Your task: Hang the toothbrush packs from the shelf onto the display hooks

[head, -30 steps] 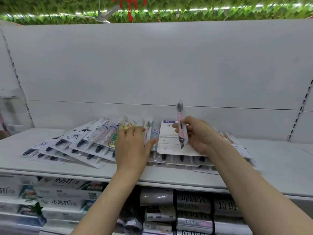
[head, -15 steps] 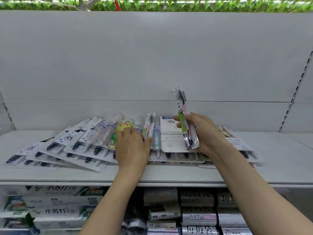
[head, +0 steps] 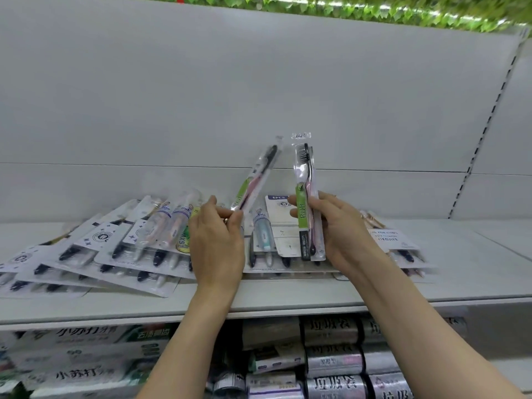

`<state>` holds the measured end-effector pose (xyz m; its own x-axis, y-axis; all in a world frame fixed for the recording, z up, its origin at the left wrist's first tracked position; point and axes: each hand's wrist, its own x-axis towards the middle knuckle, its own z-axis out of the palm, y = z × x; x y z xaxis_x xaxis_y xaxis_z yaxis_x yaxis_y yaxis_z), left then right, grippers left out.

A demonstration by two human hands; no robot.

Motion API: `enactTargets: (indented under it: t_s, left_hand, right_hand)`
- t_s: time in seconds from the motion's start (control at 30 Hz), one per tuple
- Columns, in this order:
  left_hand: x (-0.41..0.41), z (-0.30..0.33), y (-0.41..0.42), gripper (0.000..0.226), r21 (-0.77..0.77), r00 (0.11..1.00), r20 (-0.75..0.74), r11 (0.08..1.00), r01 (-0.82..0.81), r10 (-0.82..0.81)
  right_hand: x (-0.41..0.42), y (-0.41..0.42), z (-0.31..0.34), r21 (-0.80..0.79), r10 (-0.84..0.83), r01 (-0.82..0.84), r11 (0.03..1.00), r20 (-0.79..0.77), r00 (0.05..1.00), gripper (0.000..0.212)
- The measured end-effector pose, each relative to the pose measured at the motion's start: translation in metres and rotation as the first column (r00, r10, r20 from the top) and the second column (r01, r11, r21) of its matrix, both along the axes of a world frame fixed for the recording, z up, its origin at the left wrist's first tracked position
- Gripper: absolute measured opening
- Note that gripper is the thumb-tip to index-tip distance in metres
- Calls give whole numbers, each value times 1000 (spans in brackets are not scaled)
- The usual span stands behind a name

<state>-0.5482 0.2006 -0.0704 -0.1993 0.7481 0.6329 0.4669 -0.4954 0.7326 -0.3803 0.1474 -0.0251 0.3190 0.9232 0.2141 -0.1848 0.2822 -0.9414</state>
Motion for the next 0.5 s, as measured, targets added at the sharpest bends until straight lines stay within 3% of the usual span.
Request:
enactTargets:
  t_s: [0.07,0.3,0.5]
  left_hand:
    - [-2,5,0,13,8,998,62,1000,26,-27]
    - [-5,23,17,17,-39,991,95,995,96,-92]
    - [-8,15,-1,17,-27,969,211,990,140,-131]
  right_hand:
    - [-5,1,-3,30,1,-1,1000,13,1000,26]
    - [-15,-6,-5,25,-1,2,1000,-24,1000,25]
    - [-16,-23,-8,3,-14,14,1000,-6,1000,25]
